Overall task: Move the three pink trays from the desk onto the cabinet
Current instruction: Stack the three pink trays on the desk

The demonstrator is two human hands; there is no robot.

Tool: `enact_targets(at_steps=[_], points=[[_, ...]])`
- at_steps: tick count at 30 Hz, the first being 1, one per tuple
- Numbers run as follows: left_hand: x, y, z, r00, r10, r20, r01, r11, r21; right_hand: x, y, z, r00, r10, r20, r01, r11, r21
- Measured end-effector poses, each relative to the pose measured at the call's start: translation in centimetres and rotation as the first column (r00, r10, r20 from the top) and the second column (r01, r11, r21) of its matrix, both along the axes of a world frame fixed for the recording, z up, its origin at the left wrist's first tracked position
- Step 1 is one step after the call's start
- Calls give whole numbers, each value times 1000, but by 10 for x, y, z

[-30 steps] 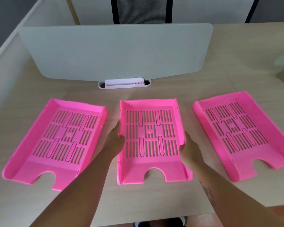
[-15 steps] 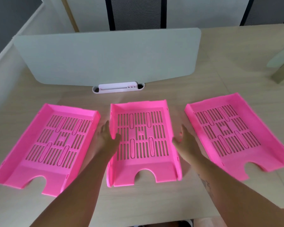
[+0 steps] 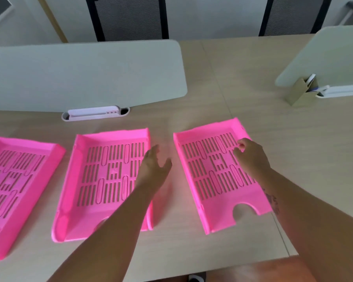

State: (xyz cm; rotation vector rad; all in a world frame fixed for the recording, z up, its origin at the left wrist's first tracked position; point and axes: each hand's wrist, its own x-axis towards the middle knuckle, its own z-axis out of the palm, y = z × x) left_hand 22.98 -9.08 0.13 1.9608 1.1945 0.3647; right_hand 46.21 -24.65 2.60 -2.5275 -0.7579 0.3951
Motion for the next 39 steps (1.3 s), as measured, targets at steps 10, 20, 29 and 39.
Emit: enact_targets(at_steps=[10,20,29,39], points=[[43,-68,-35,997,59,-40,-68,956,-284,37,-48,-33,995,-100,-10,97,985,-144],[47,-63,-11,981,191,14,-178,933,-312,34,-50,-19,980,-173,-99,162,981,-105],[-52,32,63,967,248,55,-244,967,-76,-52,31,47,998,-31,-58,41,984,174],[-198,133,67,955,290,-56,-292,956,-15,-194,122,30,986,31,-162,0,982,187]])
